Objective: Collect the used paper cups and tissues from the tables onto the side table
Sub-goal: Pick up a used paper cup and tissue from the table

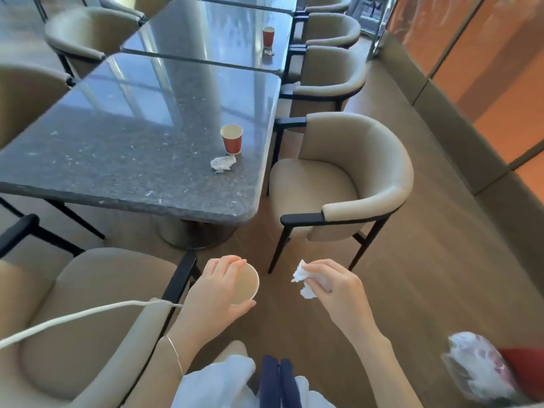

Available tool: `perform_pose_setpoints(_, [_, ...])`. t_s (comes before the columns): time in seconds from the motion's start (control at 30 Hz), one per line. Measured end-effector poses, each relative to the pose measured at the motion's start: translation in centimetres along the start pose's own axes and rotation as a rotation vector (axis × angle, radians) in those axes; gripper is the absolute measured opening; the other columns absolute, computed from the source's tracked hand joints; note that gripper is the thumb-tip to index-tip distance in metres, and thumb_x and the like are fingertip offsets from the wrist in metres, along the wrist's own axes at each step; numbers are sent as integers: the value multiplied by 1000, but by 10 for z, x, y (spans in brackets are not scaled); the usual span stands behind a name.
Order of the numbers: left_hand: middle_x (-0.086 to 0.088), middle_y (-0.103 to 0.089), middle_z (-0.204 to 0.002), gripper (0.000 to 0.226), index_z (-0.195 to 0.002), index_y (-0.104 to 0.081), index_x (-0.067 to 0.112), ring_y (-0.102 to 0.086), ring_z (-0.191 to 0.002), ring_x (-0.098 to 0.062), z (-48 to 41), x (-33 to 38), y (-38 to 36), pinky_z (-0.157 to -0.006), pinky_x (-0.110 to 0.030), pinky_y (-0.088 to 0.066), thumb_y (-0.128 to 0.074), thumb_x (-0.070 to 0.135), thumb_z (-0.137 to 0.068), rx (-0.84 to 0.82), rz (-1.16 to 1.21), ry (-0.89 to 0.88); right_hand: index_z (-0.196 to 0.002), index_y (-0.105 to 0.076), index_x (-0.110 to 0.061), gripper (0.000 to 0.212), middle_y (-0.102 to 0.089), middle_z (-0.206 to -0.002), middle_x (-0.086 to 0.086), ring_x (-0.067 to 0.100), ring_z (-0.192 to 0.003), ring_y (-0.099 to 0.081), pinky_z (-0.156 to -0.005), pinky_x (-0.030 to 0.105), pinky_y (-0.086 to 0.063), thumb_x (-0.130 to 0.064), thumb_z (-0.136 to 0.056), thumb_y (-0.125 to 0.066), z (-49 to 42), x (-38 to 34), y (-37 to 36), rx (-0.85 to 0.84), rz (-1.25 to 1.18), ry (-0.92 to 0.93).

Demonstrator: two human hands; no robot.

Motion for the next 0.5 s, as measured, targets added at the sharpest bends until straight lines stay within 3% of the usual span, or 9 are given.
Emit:
perform_pose_setpoints(0.23, [0, -57, -120, 74, -121, -55, 15, -51, -109, -23, -48, -45, 2, -77, -35, -53, -83, 43, -58, 15, -3, 126, -100, -70, -15, 20, -67, -97, -5, 7, -87, -63, -77, 22, -53, -10, -81, -68, -77, 14, -38, -131, 3, 69])
perform_pose_setpoints(0.5, [2, -50, -128, 72, -128, -48, 15, -42, -117, -19, -144, -121, 27, -91, -33, -46, -76, 44, -68, 44, 22, 165, -97, -70, -17, 20, -67, -97, -8, 8, -85, -62, -74, 20, -48, -8, -80, -69, -203, 7, -84, -141, -33, 118])
Point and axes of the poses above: each hand's wrist, its own z-axis away from the middle knuckle, its own y-axis out of the back of the hand, x = y × z, the point moved 5 cm from there along -z, towards the middle knuckle
